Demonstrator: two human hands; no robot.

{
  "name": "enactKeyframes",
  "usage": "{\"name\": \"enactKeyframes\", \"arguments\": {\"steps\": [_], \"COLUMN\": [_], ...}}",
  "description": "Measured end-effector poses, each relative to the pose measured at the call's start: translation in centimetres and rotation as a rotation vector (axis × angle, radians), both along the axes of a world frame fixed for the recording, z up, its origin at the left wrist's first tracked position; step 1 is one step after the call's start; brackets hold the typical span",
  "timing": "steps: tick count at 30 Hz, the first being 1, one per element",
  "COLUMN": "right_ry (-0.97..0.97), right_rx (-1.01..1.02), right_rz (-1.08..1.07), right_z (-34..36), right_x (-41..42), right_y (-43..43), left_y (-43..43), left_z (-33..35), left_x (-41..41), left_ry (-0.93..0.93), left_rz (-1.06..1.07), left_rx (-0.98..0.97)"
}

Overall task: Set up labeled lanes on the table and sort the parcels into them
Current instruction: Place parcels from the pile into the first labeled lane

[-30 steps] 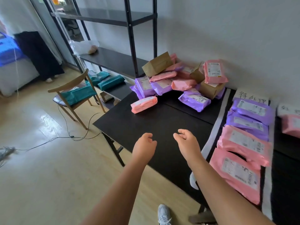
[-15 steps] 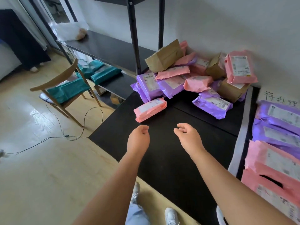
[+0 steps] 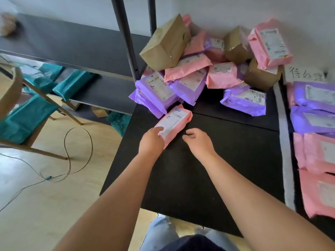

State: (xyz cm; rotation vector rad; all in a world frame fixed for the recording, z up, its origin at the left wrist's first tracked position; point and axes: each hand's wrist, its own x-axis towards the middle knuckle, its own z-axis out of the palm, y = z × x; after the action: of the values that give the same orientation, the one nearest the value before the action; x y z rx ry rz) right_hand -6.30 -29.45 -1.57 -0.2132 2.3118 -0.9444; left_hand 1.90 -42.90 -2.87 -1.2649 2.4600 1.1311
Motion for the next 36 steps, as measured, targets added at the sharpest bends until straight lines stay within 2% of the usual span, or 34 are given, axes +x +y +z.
{"name": "enactKeyframes", "arguments": {"steps": [6, 10, 12, 16, 21, 26, 32, 36], "right_ry": [0.008, -0.020, -0.037, -0.035, -0.007, 0.037, 0.074, 0.112], "right_rx": [0.113, 0.188, 0.203, 0.205, 0.172, 0.042, -0.244, -0.358], "right_rz": [-0.031, -0.061, -0.107, -0.108, -0.092, -0.154, -0.312, -0.345], "right_z": [-1.9, -3.1, -3.3, -3.1, -1.2, 2.1, 6.7, 9.8], "right_x": [0.0, -0.1, -0.1, -0.3, -1.3, -2.8, -5.1, -6.0], "right_y": [-3.2, -4.8, -5.1, -4.5, -2.0, 1.6, 7.0, 10.3], "left_y": [-2.5, -2.8, -2.6, -2.0, -0.3, 2.1, 6.1, 8.1], "left_z": [-2.5, -3.0, -2.8, -2.5, -0.5, 2.6, 8.3, 11.4], "left_x": [-0.4, -1.0, -0.9, -0.2, -0.7, -2.0, -4.6, -5.9], "left_ry": [-0.048, -0.151, -0.121, -0.098, 0.039, 0.183, 0.406, 0.496], "left_rz": [-0.245, -0.244, -0.215, -0.296, -0.196, -0.095, 0.187, 0.224], "left_rx": [-0.051, 0.040, 0.059, 0.000, -0.011, 0.005, 0.067, 0.096]}}
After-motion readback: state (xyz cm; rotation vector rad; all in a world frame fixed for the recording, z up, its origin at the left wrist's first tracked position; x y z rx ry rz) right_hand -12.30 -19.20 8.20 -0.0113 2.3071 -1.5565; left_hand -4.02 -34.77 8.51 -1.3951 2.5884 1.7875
